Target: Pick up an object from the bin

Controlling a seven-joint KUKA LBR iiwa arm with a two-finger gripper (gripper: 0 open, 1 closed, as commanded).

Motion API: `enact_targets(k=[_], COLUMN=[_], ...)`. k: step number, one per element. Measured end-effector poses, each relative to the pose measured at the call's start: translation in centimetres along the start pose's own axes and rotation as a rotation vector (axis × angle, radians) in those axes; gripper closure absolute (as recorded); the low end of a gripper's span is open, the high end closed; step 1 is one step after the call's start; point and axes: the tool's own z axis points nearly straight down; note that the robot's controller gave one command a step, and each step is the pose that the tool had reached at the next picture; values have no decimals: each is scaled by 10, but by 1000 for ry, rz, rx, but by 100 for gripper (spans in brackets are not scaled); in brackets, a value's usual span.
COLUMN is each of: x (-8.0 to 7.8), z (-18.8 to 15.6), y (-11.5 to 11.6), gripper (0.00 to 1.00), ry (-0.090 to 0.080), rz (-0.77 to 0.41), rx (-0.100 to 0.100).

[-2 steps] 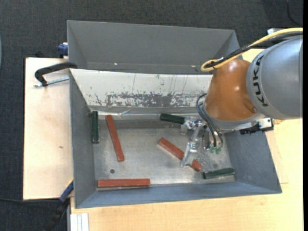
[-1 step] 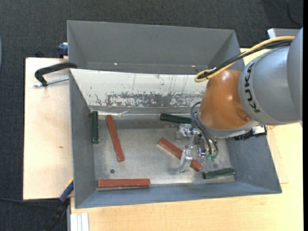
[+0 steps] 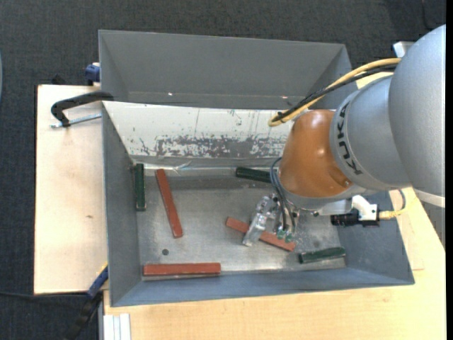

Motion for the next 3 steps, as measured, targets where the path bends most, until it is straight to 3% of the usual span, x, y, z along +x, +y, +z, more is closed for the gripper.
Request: enact_targets(k=[3], x=[1], z=[-19], y=[0], gripper=[100], ry=[-1], rz=[0], rx=[1])
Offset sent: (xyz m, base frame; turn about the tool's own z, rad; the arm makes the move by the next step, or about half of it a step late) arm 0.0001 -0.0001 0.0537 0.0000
